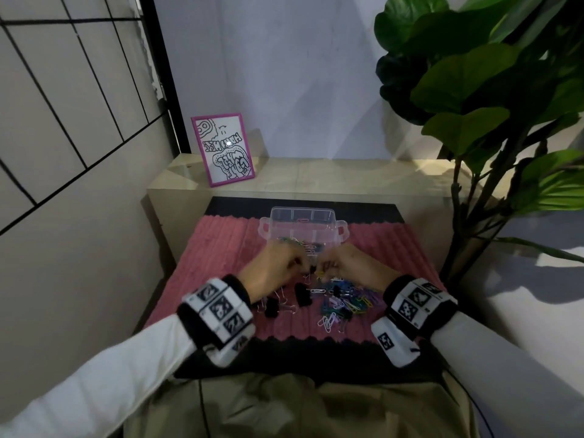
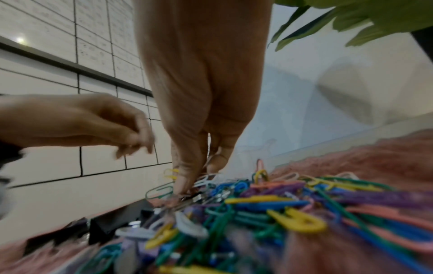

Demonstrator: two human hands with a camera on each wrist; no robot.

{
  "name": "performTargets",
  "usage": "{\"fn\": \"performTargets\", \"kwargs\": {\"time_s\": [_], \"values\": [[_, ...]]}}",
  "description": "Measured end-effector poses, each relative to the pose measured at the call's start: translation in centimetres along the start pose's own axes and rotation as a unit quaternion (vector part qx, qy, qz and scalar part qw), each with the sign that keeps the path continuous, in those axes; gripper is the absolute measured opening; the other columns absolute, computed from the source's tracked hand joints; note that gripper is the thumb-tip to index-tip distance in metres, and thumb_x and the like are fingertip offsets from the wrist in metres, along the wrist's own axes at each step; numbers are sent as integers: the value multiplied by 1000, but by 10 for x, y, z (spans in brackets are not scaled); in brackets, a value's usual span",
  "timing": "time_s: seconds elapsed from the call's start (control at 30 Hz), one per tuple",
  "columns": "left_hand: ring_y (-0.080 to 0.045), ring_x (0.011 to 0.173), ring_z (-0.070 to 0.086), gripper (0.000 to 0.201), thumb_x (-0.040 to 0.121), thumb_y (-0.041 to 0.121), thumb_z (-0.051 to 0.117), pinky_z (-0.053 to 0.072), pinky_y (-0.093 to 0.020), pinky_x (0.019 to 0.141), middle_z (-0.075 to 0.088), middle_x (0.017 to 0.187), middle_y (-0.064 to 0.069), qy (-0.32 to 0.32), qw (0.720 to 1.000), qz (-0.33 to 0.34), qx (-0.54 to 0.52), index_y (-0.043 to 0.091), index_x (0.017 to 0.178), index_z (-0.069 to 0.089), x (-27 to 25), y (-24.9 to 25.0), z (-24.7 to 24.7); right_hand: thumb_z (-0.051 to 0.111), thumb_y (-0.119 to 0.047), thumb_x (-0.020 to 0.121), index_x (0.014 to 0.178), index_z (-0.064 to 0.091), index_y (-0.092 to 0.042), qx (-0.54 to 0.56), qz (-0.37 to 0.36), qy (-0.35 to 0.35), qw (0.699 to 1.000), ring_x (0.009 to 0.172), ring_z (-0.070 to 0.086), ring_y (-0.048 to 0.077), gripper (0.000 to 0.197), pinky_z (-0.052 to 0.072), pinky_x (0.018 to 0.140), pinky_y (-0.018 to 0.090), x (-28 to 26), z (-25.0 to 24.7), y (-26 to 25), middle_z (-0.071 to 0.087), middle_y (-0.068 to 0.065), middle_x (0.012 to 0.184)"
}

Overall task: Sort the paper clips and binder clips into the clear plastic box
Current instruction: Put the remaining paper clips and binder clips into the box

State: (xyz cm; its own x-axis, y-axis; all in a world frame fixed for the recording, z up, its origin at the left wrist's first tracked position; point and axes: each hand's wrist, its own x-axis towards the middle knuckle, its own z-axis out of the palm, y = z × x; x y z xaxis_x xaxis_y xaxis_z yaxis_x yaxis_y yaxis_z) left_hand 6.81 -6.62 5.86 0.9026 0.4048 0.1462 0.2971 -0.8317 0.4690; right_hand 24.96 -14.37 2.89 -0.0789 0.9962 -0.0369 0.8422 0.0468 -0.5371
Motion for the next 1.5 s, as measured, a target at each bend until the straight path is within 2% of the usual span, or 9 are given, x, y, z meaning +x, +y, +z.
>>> {"fn": "performTargets", "kwargs": {"time_s": [0.1,0.17,0.4,0.63,0.8,1.03,1.27,1.37,1.5], "values": [[-10,83,64,14,82,7,62,41,-1,74,72,96,-6,-110,993,37,-22,8,93,70,-13,20,26,65,-3,81,88,69,-3,47,-6,50,998,70,63,0,8,54,75,21,-3,-5,6,71,8,84],[-18,89,63,18,82,13,63,47,-23,81,69,101,-8,-150,987,52,13,10,100,68,-14,25,42,67,-6,80,86,70,-2,57,-2,60,997,70,67,5,8,57,76,27,-3,-9,9,73,10,83],[-30,90,57,18,81,11,61,46,-36,73,55,107,-9,-154,984,14,83,10,98,56,-13,26,62,67,-2,80,82,69,0,179,60,102,977,74,68,14,3,55,78,22,-2,-14,2,71,12,81],[-10,64,62,12,84,4,57,43,-8,60,70,93,-15,-156,985,-17,-69,1,92,65,-2,13,52,67,-3,80,72,64,-11,331,93,92,934,63,67,9,11,53,61,19,-2,-15,-1,70,1,71],[0,59,65,11,82,2,62,54,-12,61,67,78,-7,-119,942,-116,-292,-3,91,66,-2,-11,34,65,-1,80,79,63,-6,404,125,73,903,54,65,9,5,51,51,17,-1,-20,0,71,1,64],[-4,61,68,12,81,-6,58,54,-14,58,70,64,5,-32,915,-180,-360,1,88,66,-6,-40,-3,56,9,84,83,60,5,454,150,65,876,61,68,10,6,55,57,16,40,-33,-7,70,6,68],[-6,63,66,23,81,-7,58,56,-20,73,68,83,-11,-5,952,-195,-236,-10,104,62,16,-69,-26,45,10,87,110,65,-4,125,140,66,980,100,65,21,34,52,92,31,54,-30,-25,65,11,115],[-15,78,65,21,80,0,62,52,-18,82,71,94,-14,29,978,-169,-121,-1,100,68,32,-70,-30,43,11,86,104,66,-1,40,90,89,991,89,67,20,32,52,75,18,28,-32,-23,70,13,101],[-17,96,66,25,82,3,62,46,-15,86,70,107,-11,19,992,-123,3,6,106,67,53,-61,-31,49,10,85,91,67,5,-15,31,25,999,60,58,-6,20,43,57,3,-5,-29,-13,68,10,84]]}}
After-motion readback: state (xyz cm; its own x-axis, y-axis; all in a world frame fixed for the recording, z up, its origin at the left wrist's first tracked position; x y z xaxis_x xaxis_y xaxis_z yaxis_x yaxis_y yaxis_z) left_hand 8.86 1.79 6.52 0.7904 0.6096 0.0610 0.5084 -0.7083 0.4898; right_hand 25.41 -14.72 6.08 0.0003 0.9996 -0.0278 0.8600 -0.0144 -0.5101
